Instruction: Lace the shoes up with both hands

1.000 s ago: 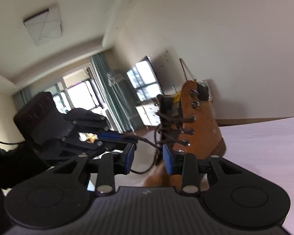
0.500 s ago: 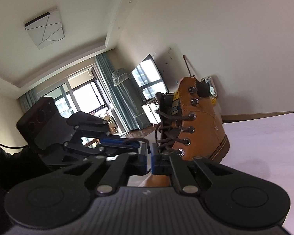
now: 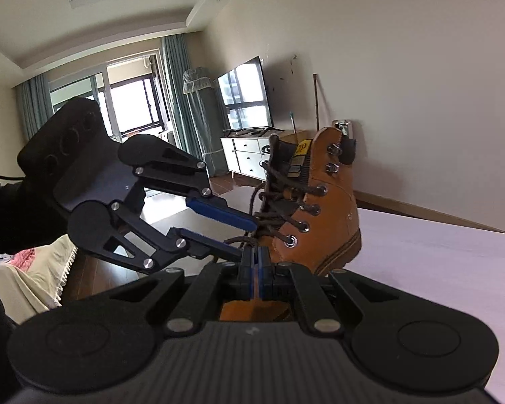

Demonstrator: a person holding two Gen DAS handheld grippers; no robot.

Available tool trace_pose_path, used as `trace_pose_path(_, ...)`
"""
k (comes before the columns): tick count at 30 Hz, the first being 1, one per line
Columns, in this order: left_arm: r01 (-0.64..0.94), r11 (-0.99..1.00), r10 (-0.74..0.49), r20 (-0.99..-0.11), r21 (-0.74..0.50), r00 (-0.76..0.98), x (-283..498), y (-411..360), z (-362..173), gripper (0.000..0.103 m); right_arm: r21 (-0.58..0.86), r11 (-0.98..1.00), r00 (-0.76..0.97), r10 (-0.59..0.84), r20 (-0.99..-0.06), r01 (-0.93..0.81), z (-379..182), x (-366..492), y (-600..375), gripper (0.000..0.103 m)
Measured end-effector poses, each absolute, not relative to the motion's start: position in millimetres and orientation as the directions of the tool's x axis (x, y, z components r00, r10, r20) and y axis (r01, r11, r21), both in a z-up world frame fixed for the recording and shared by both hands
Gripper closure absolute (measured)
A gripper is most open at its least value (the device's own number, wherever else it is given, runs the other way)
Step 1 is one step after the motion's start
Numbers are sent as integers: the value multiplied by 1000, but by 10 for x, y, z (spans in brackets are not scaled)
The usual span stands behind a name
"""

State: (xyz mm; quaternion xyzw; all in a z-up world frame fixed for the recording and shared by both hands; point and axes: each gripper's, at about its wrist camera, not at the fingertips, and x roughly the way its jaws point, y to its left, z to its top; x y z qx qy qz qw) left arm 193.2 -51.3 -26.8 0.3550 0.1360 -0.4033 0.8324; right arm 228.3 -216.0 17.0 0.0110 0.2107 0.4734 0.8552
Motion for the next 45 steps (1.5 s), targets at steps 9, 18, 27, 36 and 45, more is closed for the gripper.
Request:
trace_pose_path(9,735,500,-554,-483,457,678,2008,-520,-206,100,237,554,471,819,-329,-798,141,2347,-2258,97)
trace_pose_path(18,528,740,-390,-374,416,841,2247,-434,53,100,226,671,611,738,-286,-706,61,2692,-2071,93)
trace_pose_path(27,454,700,-303,-346,551,888,2130,-648,-52,100,234,693,646,721,-252,-682,-21,3068,-1850,94)
trace_pose_path(36,415,719,-245,-355,558,902,2077,-568,-129,100,287,599,558,801,-218,-747,-40,3049,-1812,100)
trace_pose_path(45,339,712,-158,-331,615,930,2063,-654,-207,100,260,618,583,786,-205,-742,-36,3049,-1905,98)
